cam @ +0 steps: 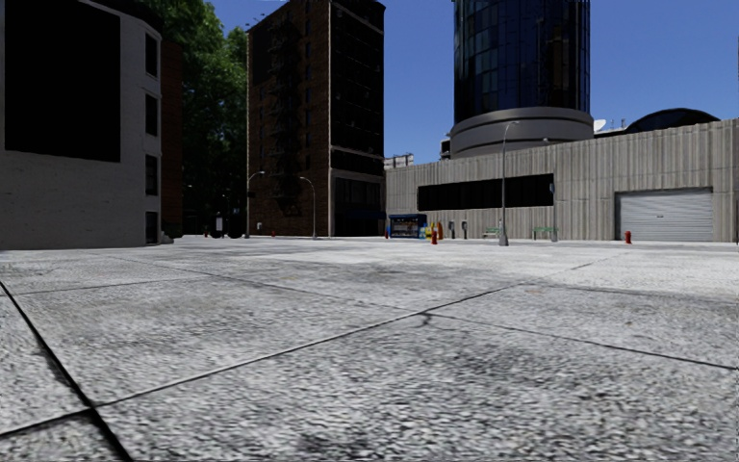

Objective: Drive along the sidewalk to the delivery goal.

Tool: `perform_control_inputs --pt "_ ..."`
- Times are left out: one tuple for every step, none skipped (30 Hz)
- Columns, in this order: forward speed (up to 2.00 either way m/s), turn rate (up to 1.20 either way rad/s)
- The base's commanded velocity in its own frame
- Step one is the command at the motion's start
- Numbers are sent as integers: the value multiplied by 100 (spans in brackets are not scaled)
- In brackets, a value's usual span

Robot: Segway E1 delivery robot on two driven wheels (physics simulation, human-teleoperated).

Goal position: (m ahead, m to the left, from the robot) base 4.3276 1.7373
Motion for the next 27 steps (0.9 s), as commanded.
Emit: perform_control_inputs --pt "136 50" --pt "136 50" --pt "136 50" --pt "136 50" --pt "136 50" --pt "136 50" --pt "136 50" --pt "136 50" --pt "136 50" --pt "136 50" --pt "136 50" --pt "136 50" --pt "136 50" --pt "136 49" --pt "136 49" --pt "136 49" --pt "136 49" --pt "136 49" --pt "136 49" --pt "136 49" --pt "136 49" --pt "136 46" --pt "136 41" --pt "136 40" --pt "136 40" --pt "136 40" --pt "136 39"
